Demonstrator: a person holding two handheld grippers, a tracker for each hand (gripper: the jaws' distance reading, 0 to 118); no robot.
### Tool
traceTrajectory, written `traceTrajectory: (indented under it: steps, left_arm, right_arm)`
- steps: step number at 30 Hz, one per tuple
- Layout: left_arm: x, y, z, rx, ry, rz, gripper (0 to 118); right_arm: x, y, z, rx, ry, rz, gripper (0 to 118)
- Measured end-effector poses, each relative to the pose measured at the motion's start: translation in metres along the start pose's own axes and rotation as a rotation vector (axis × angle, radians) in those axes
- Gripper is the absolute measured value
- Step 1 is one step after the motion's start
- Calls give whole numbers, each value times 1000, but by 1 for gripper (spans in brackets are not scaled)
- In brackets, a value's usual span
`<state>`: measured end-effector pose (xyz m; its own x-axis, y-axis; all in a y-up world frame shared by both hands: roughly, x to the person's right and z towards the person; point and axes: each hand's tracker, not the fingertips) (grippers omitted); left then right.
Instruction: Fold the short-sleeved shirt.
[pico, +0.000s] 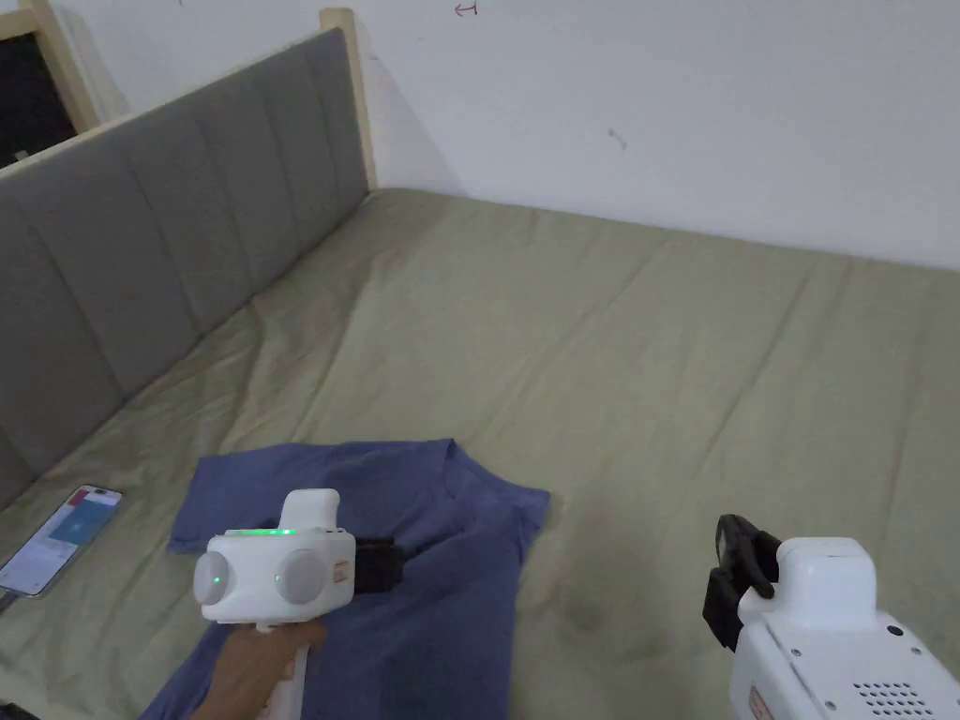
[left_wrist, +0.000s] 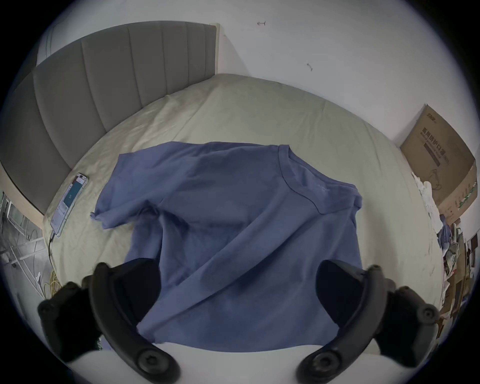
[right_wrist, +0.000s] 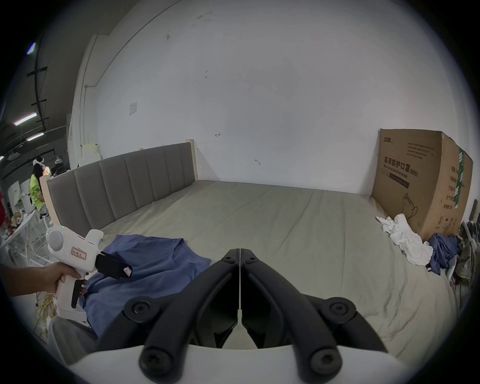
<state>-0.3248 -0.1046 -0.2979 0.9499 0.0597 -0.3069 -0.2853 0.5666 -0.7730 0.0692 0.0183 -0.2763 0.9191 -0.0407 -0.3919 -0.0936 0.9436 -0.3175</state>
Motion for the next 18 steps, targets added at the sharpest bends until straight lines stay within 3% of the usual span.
traceTrajectory:
  steps: [9, 10, 11, 13, 16, 17, 18]
  left_arm:
    - [13, -2, -39, -132, 22, -91, 118]
    - [15, -5, -42, -144, 16, -110, 113]
    - [18, -8, -44, -156, 9, -117, 98]
    - [22, -11, -39, -130, 23, -136, 93]
    - [22, -7, -34, -128, 0, -140, 65]
    - [23, -7, -28, -114, 3, -160, 34]
    - [24, -7, -26, -106, 15, -176, 13]
  right_arm:
    - [15, -8, -1, -26, -28, -6, 3]
    - [17, -8, -1, -28, -30, -8, 3]
    - [19, -9, -1, -31, -32, -10, 3]
    - [21, -10, 0, -37, -36, -12, 3]
    - [25, -11, 2, -41, -38, -11, 3]
    - [26, -12, 4, -42, -39, -12, 3]
    - [27, -12, 5, -41, -40, -16, 3]
